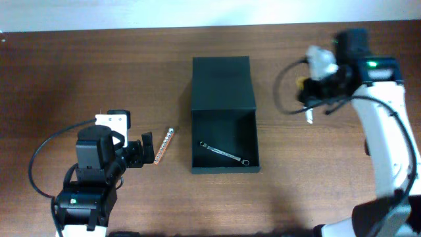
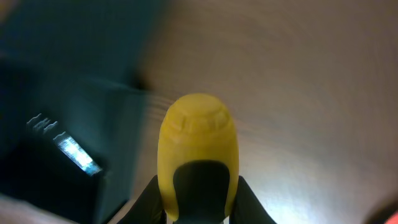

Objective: Pack container
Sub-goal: 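Carry the screwdriver into the box and release it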

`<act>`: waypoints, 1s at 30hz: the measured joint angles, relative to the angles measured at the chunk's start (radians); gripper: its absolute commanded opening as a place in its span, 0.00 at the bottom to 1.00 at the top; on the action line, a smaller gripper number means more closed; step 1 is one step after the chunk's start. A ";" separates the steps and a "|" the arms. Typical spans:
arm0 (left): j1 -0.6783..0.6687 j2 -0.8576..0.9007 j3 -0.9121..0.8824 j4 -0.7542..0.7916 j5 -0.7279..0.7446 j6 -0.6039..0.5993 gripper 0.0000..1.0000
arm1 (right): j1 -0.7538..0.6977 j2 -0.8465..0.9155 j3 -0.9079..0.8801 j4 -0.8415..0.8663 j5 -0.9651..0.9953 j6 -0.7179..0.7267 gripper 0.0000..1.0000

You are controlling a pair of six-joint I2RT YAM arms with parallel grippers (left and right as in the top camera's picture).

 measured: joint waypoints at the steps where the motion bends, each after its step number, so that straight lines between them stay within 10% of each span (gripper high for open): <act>1: 0.000 0.000 0.000 -0.001 0.000 0.000 0.99 | 0.066 -0.003 0.031 -0.023 0.003 -0.057 0.04; 10: 0.000 0.000 0.000 0.000 0.000 0.000 0.99 | 0.576 0.046 0.060 -0.048 -0.011 -0.438 0.04; 30: 0.000 0.000 0.000 0.000 0.000 0.000 0.99 | 0.577 0.434 0.057 -0.008 0.009 -0.497 0.12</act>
